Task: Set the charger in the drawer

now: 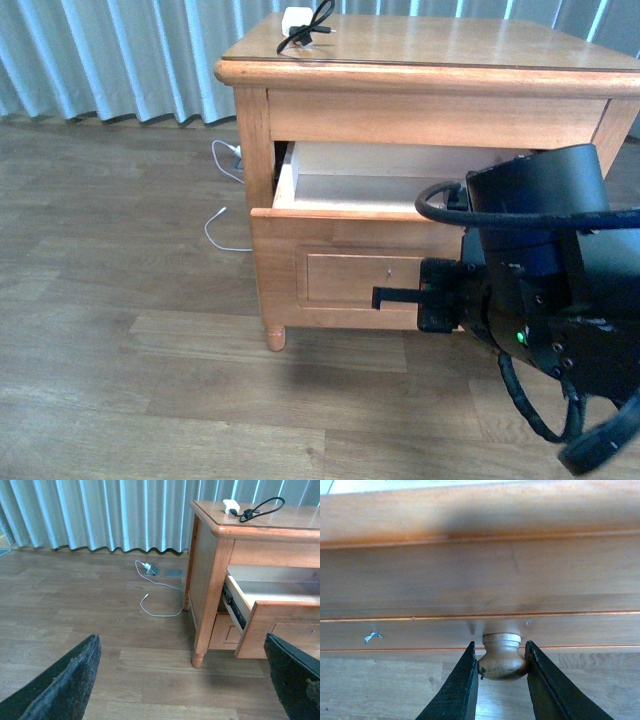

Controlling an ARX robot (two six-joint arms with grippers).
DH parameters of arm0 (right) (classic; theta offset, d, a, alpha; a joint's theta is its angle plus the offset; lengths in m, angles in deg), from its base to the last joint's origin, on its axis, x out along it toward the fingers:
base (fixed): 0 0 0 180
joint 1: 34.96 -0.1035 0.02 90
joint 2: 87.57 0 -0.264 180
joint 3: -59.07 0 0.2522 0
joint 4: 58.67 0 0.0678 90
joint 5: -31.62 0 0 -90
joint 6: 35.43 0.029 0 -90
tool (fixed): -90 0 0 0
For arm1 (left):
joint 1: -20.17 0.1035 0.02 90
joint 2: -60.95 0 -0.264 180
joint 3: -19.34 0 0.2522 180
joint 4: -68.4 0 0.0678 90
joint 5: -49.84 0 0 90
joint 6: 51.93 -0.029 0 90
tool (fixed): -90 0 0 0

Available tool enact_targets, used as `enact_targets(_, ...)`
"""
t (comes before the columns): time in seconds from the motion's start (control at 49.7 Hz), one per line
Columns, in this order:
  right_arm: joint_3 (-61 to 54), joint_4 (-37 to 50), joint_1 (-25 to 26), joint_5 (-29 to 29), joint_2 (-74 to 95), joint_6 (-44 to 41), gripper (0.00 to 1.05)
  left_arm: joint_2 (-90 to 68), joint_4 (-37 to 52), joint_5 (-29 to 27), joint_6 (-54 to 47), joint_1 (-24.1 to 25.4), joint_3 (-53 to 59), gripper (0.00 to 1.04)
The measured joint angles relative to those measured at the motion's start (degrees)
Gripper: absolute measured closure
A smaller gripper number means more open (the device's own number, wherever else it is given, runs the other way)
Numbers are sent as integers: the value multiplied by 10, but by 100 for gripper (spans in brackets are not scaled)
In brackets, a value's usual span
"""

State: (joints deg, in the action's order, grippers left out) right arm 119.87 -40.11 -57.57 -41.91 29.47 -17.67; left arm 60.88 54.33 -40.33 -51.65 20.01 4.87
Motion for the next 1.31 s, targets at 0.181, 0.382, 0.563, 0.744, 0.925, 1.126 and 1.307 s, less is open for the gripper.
enact_targets(0.181, -41, -2, -5, -7, -29, 9, 82, 0, 0, 0, 0, 0, 0, 6)
enact_targets(0.382, -55, -5, -6, -10, -42, 14, 82, 0, 0, 0, 0, 0, 0, 6)
enact_targets(0.563, -60, -17, -3, -10, -52, 20, 60, 0, 0, 0, 0, 0, 0, 6)
enact_targets(0.744, -80, -45, 3, -20, -100, 22, 35, 0, 0, 0, 0, 0, 0, 6)
enact_targets(0.925, -118, -91, 24, -64, -241, 12, 6, 0, 0, 0, 0, 0, 0, 6)
enact_targets(1.126, -150, -162, 69, -139, -439, -42, 8, 0, 0, 0, 0, 0, 0, 6)
enact_targets(1.307, -175, -221, 110, -186, -563, -72, 8, 0, 0, 0, 0, 0, 0, 6)
